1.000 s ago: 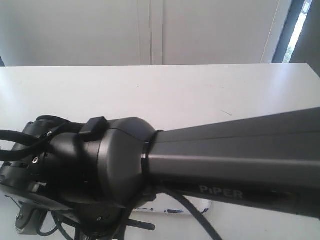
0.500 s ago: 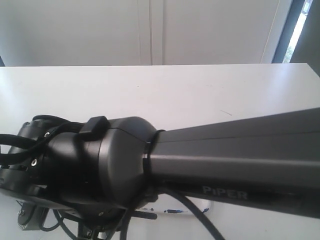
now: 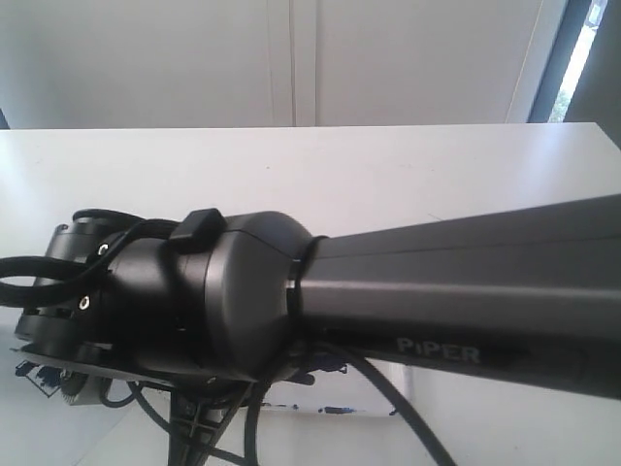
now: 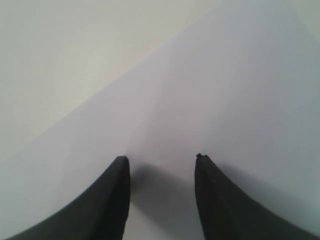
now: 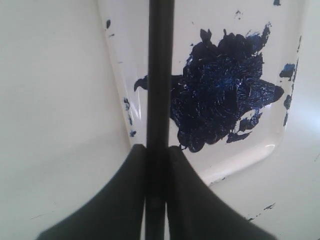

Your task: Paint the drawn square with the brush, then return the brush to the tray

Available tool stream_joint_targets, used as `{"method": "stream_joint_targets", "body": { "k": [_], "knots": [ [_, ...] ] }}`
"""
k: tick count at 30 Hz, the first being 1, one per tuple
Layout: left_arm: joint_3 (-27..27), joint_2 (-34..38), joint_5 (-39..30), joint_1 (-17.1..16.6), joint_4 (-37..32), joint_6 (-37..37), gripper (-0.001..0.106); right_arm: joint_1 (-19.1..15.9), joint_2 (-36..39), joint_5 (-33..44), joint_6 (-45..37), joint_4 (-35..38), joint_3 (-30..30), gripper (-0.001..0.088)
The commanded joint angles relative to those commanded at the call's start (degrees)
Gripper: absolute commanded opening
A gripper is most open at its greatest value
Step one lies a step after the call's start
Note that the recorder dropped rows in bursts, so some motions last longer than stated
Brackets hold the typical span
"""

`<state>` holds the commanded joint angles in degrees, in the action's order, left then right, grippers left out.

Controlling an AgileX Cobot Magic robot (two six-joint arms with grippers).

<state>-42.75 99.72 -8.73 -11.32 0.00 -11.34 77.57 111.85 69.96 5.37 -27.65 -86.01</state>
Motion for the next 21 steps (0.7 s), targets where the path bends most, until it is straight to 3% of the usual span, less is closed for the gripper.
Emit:
{"method": "stream_joint_targets", "body": {
  "k": [21],
  "knots": [
    [0.0,0.0,0.0,0.0,0.0,0.0,0.047,-1.6,0.3,0.0,0.0,0.0,0.1,0.0]
  ]
}}
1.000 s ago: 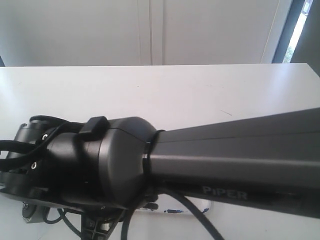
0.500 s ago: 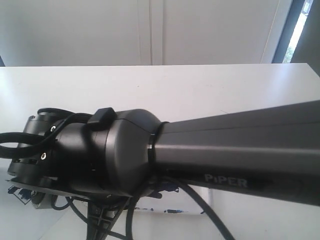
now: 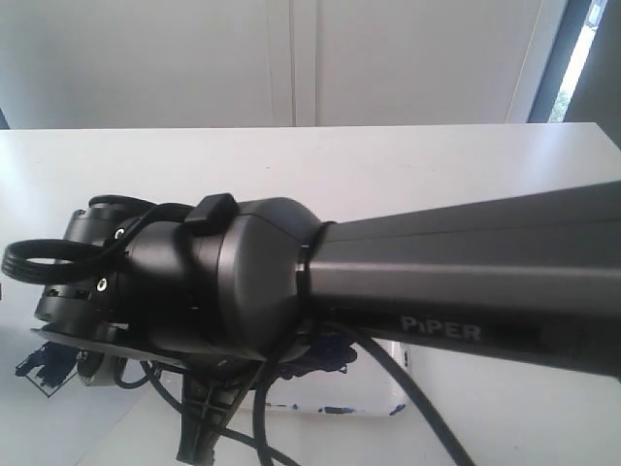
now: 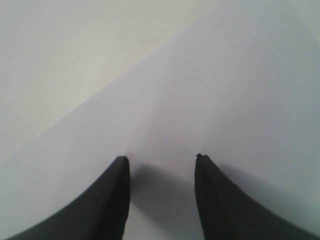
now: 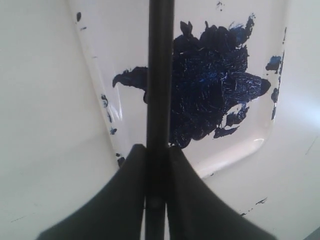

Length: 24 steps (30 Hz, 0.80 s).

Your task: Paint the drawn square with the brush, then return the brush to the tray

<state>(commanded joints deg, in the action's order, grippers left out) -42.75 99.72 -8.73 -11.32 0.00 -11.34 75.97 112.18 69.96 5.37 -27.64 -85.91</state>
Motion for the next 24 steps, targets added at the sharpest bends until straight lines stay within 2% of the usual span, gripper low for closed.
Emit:
{"method": "stream_joint_targets", "body": {
  "k": [24],
  "knots": [
    [-0.7,-1.5,0.0,0.0,0.4,-0.4,0.047,0.0,2.2,-0.7,-1.7,3.5,-0.2,0.0]
  ]
}}
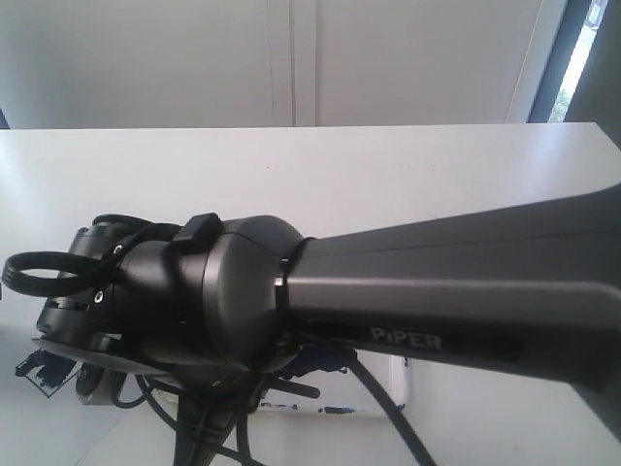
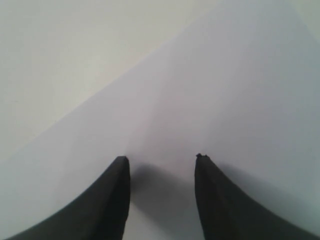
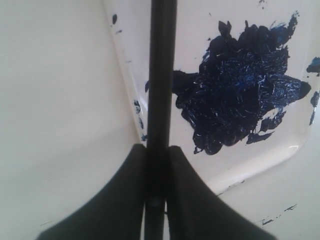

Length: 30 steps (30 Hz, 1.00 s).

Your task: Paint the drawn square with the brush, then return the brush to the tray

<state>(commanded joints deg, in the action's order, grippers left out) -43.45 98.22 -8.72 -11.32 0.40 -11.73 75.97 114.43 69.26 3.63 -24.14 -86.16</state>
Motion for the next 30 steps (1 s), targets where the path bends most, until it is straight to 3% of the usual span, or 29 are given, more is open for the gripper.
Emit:
{"method": "stream_joint_targets", "body": {
  "k": [5,15,22,30],
  "knots": [
    [-1.5,-2.8,-0.4,0.1,3.2,0.0,0.047,0.0,0.0,0.0,0.0,0.0,0.0,0.0],
    [-4.6,-2.7,1.7,6.9,5.6,0.2,0.044,0.0,0.0,0.0,0.0,0.0,0.0,0.0],
    [-4.6,2.0,1.1,6.9,5.3,0.0,0.044,0.0,0.0,0.4,0.0,0.0,0.0,0.0],
    [-4.6,2.5,2.5,6.9,5.2,0.0,0.044,0.0,0.0,0.5,0.0,0.2,0.0,0.0]
  ]
}}
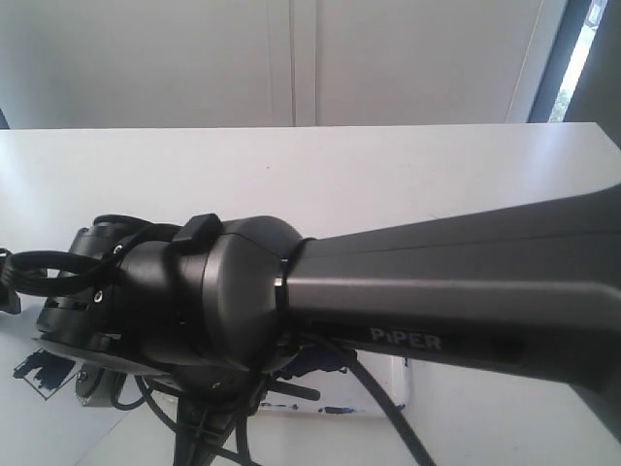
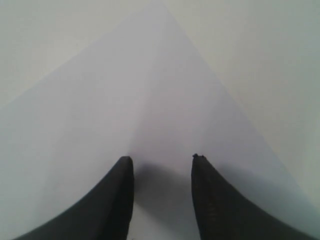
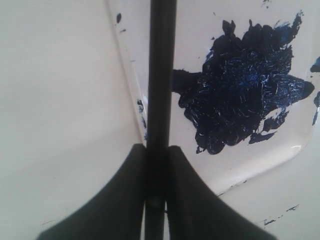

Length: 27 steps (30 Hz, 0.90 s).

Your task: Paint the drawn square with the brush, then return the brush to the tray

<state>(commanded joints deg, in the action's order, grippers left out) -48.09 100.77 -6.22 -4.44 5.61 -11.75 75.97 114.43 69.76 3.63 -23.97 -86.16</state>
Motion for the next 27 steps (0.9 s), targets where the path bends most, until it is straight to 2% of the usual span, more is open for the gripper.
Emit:
{"method": "stream_joint_targets", "body": {
  "k": [14,27],
  "knots": [
    [0.0,0.0,0.1,0.0,-0.1,0.4,0.044,1.1,-0.2,0.2,-1.5,1.5,0.0,0.0],
    [0.0,1.2,-0.8,0.0,-0.1,1.6,0.044,1.8,-3.4,0.2,-0.8,1.5,0.0,0.0]
  ]
}}
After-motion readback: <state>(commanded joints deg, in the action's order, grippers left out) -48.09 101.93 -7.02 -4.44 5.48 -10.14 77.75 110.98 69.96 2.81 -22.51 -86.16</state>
